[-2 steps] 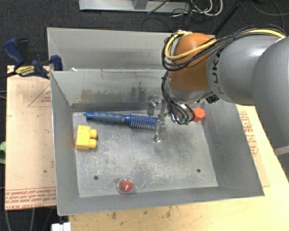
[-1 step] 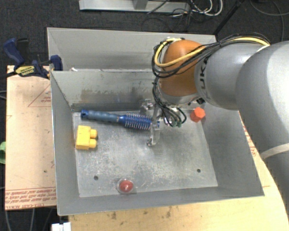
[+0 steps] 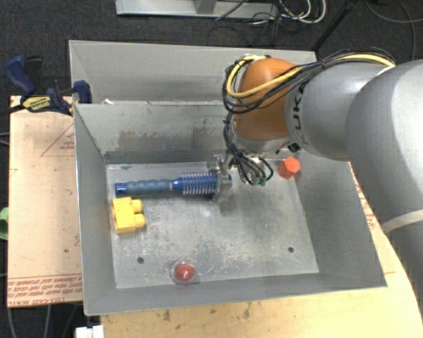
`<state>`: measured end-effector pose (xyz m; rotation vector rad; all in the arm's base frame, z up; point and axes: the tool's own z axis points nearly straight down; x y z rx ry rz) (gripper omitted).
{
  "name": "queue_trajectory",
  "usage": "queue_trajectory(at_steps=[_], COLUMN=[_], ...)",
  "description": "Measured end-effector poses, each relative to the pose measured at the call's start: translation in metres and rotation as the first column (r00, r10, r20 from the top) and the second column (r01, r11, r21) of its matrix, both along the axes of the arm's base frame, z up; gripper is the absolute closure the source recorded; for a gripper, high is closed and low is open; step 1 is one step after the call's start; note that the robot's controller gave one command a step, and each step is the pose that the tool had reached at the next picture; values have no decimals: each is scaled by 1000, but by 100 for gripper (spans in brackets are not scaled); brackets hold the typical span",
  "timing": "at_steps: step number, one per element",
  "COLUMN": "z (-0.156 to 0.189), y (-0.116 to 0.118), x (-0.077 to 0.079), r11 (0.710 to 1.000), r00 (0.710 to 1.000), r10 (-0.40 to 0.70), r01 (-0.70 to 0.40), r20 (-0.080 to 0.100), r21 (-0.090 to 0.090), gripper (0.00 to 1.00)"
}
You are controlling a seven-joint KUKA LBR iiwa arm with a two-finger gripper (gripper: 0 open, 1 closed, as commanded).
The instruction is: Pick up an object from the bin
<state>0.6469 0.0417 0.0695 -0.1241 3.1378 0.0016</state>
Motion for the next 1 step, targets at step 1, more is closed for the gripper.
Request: queue_trajectory(at_steps=[1], z=[142], y=[-22], x=[-18], r11=[998], r00=[998], r10=[-60], r01=[60], r20=[7], r21=[0], gripper=[100])
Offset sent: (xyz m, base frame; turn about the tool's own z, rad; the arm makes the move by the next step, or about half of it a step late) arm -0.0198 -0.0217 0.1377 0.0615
